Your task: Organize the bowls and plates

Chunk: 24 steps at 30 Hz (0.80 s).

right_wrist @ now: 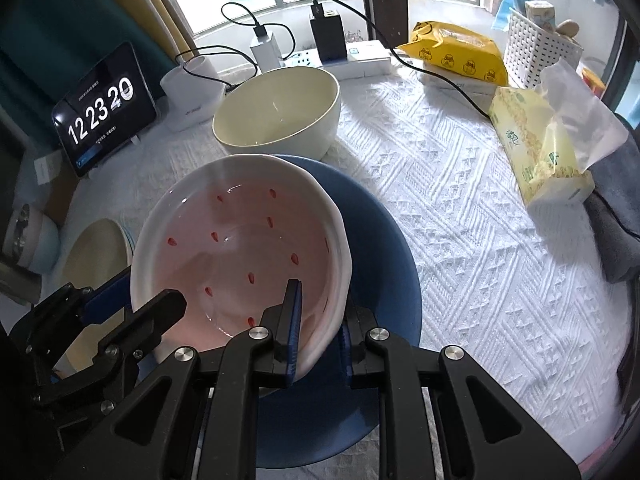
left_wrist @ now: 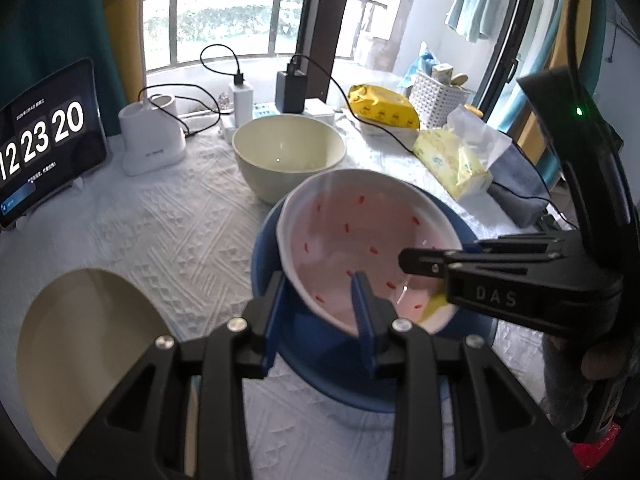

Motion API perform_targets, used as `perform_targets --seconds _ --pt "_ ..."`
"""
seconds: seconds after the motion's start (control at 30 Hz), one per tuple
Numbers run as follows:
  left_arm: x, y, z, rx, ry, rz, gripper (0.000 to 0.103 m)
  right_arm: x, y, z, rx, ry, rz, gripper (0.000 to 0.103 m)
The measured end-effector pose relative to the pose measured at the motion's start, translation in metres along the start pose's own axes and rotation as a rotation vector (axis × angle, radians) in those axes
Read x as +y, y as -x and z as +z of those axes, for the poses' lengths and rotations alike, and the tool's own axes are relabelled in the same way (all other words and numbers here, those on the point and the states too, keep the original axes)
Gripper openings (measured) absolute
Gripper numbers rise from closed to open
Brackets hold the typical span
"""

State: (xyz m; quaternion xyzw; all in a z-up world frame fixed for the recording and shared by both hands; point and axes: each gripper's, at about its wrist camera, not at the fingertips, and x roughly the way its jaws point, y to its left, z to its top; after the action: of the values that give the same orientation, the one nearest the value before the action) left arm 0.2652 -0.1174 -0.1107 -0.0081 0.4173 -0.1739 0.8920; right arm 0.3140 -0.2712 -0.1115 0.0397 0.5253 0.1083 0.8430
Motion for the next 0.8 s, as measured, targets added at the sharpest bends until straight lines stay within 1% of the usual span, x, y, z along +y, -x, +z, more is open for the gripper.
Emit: perform_targets --seconds 0.33,0.5,0.67,0.8 --pt "0.004 0.001 0.001 0.021 0.003 -0.035 0.036 0.006 -0.003 0.001 0.029 0.06 -0.023 0.023" --pt "-0.003 0.001 0.0 0.026 -0.047 -0.018 0.036 0.006 -0.002 0.0 0.041 0.073 -0.025 0.023" --pt "-0.004 0.002 -0.001 0.029 -0.066 -0.023 0.037 0.007 -0.002 -0.006 0.062 0.105 -0.044 0.023" --pt "-0.006 0.0 -0.002 0.033 -0.101 -0.004 0.037 0.008 0.002 -0.008 0.065 0.128 -0.057 0.023"
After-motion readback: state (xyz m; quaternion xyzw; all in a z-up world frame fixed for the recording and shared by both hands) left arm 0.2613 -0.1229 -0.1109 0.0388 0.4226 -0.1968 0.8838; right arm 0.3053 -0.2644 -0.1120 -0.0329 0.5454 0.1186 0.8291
